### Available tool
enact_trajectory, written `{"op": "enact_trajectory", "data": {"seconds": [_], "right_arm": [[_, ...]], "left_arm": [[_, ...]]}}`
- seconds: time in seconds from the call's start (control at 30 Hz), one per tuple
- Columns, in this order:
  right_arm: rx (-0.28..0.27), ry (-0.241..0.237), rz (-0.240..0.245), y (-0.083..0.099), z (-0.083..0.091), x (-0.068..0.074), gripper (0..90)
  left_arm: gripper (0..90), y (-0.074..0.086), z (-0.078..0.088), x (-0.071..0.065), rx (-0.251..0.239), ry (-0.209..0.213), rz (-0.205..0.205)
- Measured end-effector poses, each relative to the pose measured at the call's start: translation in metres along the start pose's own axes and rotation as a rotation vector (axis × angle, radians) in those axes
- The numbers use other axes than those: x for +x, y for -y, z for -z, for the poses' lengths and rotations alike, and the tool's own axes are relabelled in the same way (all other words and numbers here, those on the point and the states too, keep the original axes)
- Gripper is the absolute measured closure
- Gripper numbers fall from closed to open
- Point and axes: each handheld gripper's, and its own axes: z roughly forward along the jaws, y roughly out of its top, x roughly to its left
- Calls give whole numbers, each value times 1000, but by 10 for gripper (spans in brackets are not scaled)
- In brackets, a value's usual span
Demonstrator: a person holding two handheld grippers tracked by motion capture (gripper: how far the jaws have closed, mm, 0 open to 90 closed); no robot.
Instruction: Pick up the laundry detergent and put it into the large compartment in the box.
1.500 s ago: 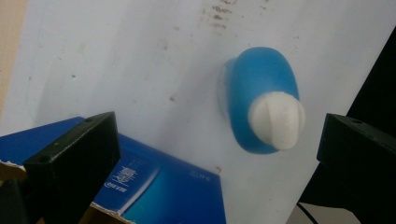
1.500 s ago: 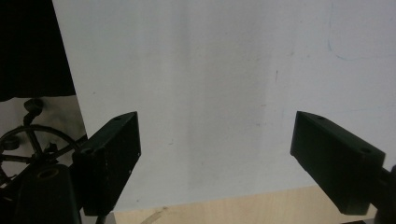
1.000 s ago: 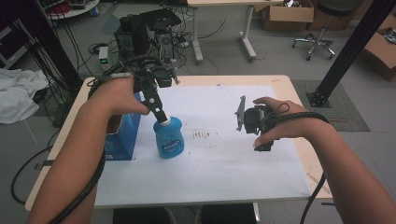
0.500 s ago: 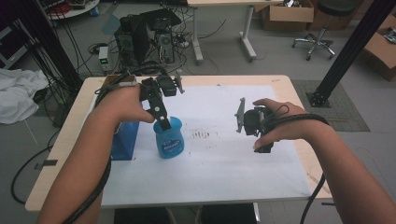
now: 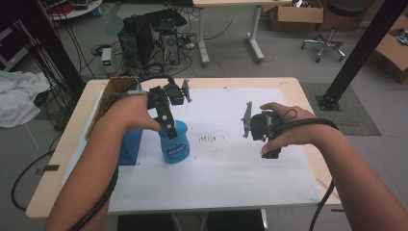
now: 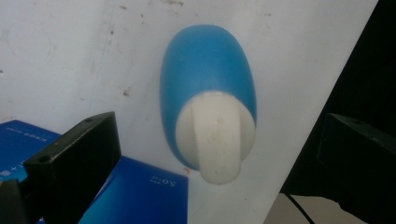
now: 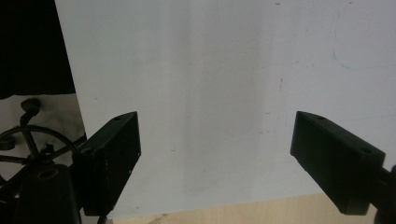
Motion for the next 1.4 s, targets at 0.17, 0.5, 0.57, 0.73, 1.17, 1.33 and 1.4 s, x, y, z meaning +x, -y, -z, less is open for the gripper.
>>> {"op": "enact_trajectory", "data": {"seconds": [0.17,0.5,0.57,0.73,1.17,1.33,1.4], "right_arm": [[2,-3,1,1,-2,1,163],[2,-7,-3,0,-5,1,163],[2,-9,-2,-1,-5,1,163],[4,-9,0,-2,-7,1,163],[4,-9,-7,-1,-7,0,163],[9,-9,-6,-2,-9,0,163],[7,-9,-5,-2,-9,-1,163]], "left_arm": [[1,-3,-8,1,15,9,-8],[1,-7,-23,2,36,15,-17],[1,-8,-26,2,39,15,-20],[1,-10,-34,2,51,16,-25],[3,-11,-44,4,56,16,-22],[7,-11,-46,5,61,10,-13],[14,-10,-47,6,58,9,-11]]}}
